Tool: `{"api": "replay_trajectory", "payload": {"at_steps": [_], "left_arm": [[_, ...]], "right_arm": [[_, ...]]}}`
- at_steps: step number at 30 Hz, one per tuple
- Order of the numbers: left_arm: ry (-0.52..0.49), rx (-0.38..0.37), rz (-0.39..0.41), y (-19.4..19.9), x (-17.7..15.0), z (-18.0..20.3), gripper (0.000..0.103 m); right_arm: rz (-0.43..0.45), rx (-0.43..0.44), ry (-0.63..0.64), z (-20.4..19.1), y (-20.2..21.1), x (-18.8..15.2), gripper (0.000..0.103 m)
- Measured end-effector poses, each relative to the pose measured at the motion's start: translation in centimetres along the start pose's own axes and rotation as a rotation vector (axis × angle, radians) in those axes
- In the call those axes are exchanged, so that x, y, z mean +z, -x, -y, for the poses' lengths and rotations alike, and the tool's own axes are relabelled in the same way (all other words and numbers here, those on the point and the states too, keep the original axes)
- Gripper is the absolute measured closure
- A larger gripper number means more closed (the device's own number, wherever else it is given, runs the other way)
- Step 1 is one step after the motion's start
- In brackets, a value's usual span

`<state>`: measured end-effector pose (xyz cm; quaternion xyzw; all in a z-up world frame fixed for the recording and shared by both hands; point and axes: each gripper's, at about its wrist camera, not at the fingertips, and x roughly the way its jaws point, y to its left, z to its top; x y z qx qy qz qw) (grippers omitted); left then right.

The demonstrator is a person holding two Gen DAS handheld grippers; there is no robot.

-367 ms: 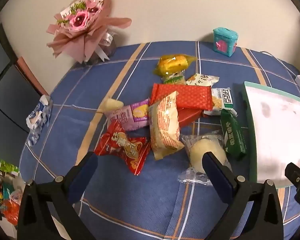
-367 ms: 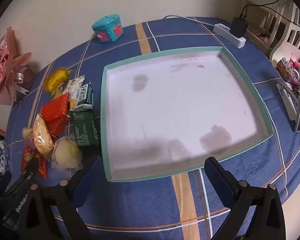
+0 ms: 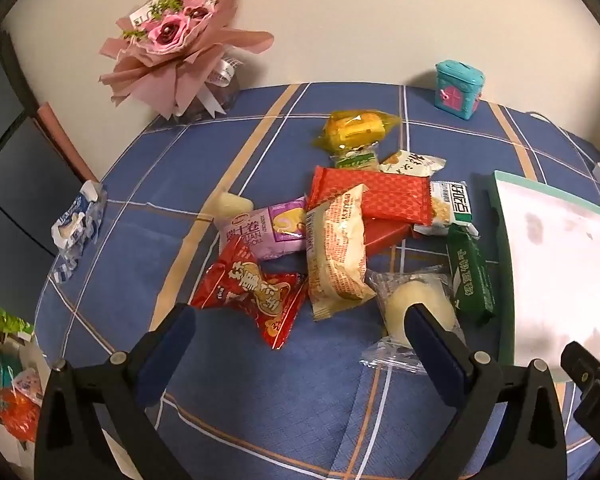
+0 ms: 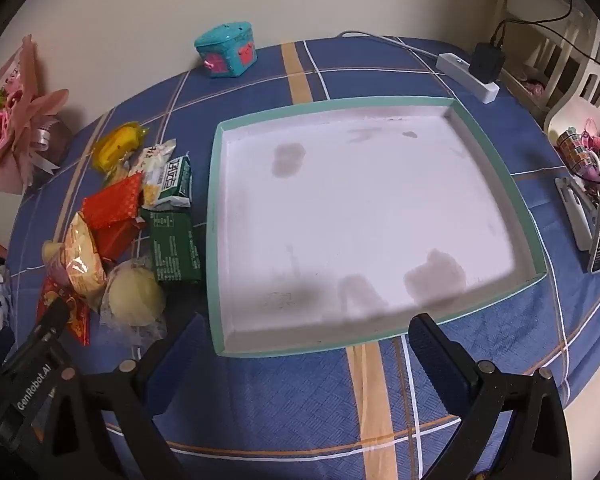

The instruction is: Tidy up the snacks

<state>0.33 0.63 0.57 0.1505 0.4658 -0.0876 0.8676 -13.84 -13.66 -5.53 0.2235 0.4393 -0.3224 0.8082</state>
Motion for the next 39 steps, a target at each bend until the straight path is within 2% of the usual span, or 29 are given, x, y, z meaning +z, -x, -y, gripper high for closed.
{"api": "replay_trajectory", "payload": {"at_steps": [25, 39], "left_arm": [[0.021, 0.025, -0.005, -0.43, -0.29, -0.14, 0.0], [0.019, 0.025, -0.008, -0.54, -0.46, -0.18, 0.0]], "right_arm": [[-0.008, 0.055, -0.012, -0.43, -0.07, -0.14, 0.0], [0.008, 0.041, -0.038, 0.26, -0.03, -0.01, 0.0]]}}
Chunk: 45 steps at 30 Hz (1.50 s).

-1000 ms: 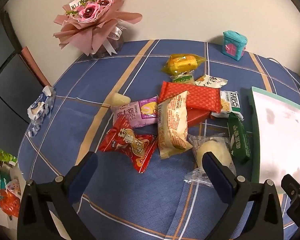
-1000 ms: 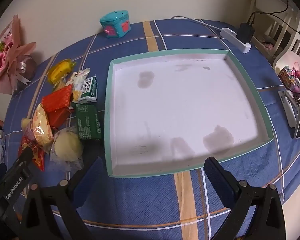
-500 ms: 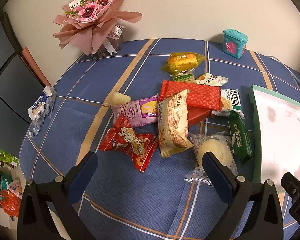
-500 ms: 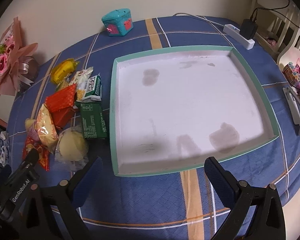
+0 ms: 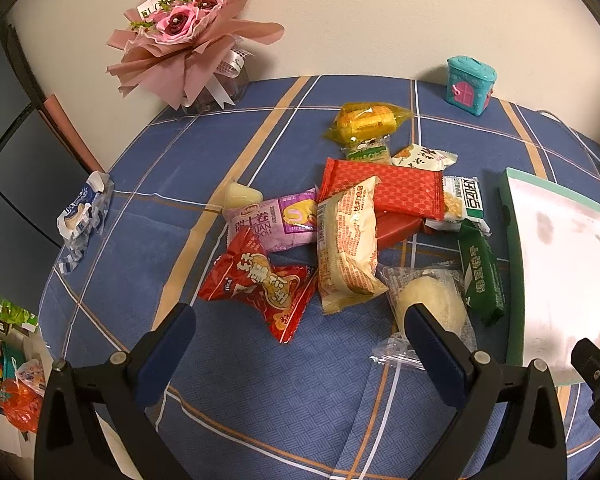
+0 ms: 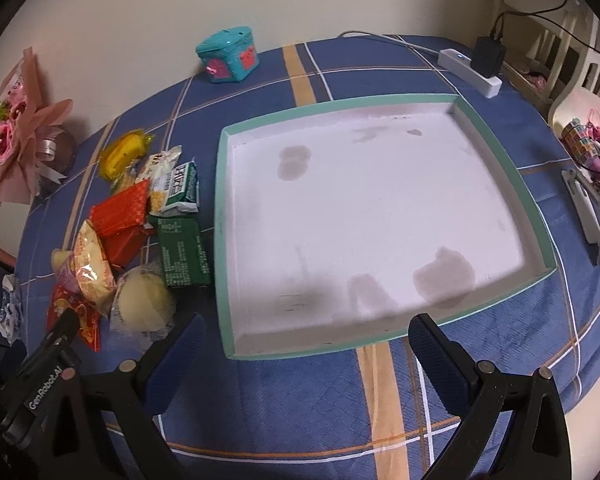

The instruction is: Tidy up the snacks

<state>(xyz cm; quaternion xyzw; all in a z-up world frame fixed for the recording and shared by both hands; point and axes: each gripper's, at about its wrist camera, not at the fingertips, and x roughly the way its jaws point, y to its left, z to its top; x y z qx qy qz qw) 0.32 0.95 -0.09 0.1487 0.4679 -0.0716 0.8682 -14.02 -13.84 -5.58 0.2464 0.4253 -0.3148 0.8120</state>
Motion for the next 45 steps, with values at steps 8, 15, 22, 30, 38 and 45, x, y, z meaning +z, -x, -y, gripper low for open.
{"api": "replay_trajectory", "payload": {"at_steps": [8, 15, 22, 30, 38, 45], "left_arm": [[-0.003, 0.002, -0.005, -0.1, -0.2, 0.1, 0.0], [-0.005, 0.004, -0.007, -0.1, -0.1, 0.1, 0.0], [-0.012, 0.005, -0.019, -0.3, 0.0, 0.4, 0.0], [-0.014, 0.004, -0.031, -0.5, 0.0, 0.5, 0.0], [-0.02, 0.005, -0.044, -0.7, -0.1, 0.7, 0.0], [-0.022, 0.002, -0.048, -0.8, -0.1, 0.8, 0.0]], "right_arm": [[0.006, 0.005, 0.02, -0.3, 0.0, 0.0, 0.0], [0.01, 0.007, 0.039, -0.7, 0.1, -0.1, 0.0], [-0.014, -0.002, 0.048, -0.8, -0.4, -0.1, 0.0], [-0.027, -0.011, 0.058, -1.1, -0.6, -0.2, 0.0], [-0.039, -0.019, 0.052, -1.0, -0.8, -0.1, 0.0], [-0.041, -0.014, 0.049, -1.0, -0.9, -0.1, 0.0]]}}
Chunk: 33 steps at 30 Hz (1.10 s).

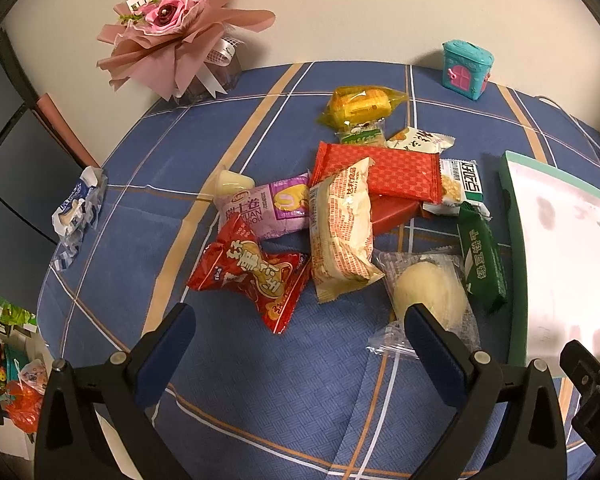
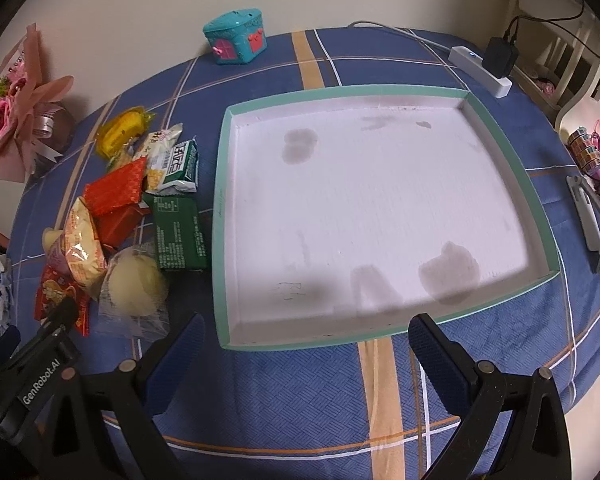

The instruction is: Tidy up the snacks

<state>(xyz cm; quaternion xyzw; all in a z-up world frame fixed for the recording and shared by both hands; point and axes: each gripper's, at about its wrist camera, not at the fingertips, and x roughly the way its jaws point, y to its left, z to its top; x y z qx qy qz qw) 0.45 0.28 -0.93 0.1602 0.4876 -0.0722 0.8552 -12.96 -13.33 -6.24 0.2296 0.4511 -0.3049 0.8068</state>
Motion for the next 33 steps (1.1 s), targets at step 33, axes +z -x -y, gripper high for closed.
{"api": "replay_trajectory", "payload": {"at_steps": [33], "left_arm": [[0.177, -0.063, -0.064, -2.1, 1.4, -5.8, 0.0]], "right_arm": [[0.023, 0.179, 0.065, -4.0, -0.7, 1.9, 0.0]]}}
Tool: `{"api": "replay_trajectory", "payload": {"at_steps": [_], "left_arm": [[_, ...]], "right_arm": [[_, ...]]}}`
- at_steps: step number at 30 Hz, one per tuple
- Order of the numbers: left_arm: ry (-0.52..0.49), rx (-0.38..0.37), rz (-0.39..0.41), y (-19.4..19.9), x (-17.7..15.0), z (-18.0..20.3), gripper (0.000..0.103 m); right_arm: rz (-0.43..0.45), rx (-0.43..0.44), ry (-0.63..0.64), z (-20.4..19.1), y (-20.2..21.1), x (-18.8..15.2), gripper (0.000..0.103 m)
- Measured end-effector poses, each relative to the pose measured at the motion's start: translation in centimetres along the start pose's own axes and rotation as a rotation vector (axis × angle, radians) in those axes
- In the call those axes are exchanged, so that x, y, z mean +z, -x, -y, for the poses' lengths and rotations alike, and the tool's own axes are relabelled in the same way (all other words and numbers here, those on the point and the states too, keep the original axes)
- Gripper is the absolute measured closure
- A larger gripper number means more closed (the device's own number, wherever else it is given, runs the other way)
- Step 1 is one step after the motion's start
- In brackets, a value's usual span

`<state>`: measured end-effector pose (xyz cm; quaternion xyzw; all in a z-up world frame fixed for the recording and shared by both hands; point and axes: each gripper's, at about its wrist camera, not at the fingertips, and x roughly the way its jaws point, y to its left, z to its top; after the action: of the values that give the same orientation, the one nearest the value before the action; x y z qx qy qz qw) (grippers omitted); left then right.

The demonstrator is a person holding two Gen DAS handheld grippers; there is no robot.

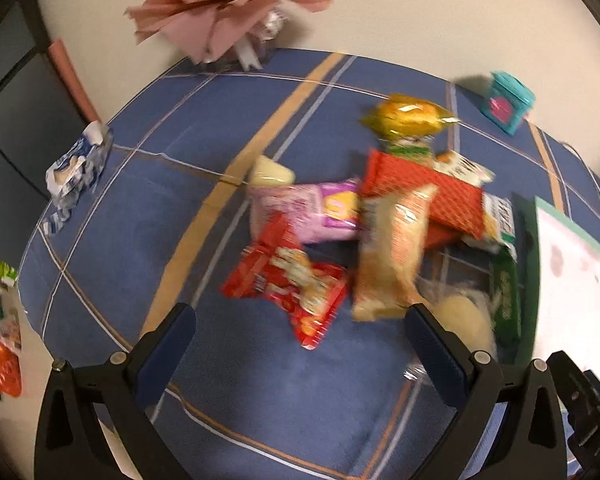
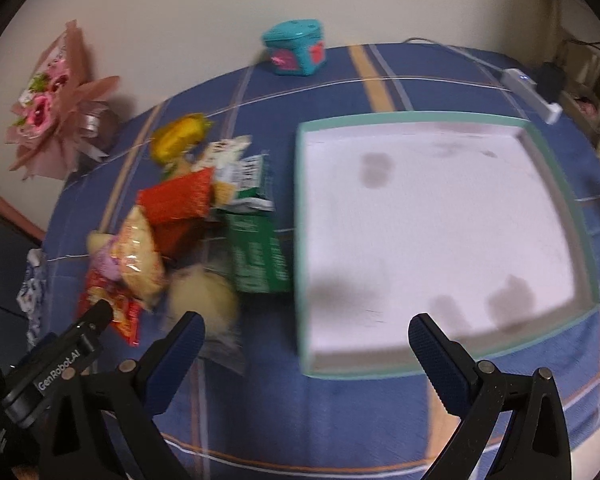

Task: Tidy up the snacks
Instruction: 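Grasp the red chip bag with the left tool while the right tool grasps the cream bun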

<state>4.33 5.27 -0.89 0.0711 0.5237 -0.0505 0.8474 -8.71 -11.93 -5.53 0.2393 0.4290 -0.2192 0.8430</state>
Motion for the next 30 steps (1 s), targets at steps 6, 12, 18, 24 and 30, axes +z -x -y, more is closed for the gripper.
{"api": "replay_trajectory", "payload": {"at_steps": [6, 12, 18, 24, 30], "left_arm": [[0.057, -0.044, -0.044, -1.4, 1.3, -1.9, 0.0], [0.081, -0.086, -0.103, -3.5, 2.1, -2.7, 0.0], [0.157, -0.142, -0.175, -6.2, 2.0, -3.7, 0.002], [0.173, -0.177, -0.214, -7.8, 1.8, -3.5, 0.018], [0.197, -0.213, -0.23, -8.7, 1.7, -3.3, 0.035]], "right_arm": [[-0.042, 0.031, 0.038, -2.3, -2.3, 0.1, 0.0], [-0.097, 0.053, 0.053, -4.4, -4.6, 0.0, 0.0], [-0.139, 0.059, 0.071, -5.6, -6.4, -0.1, 0.012], [-0.18, 0.062, 0.077, -6.2, -8.2, -0.3, 0.022], [-0.19, 0.074, 0.099, -6.8, -8.8, -0.6, 0.033]]}}
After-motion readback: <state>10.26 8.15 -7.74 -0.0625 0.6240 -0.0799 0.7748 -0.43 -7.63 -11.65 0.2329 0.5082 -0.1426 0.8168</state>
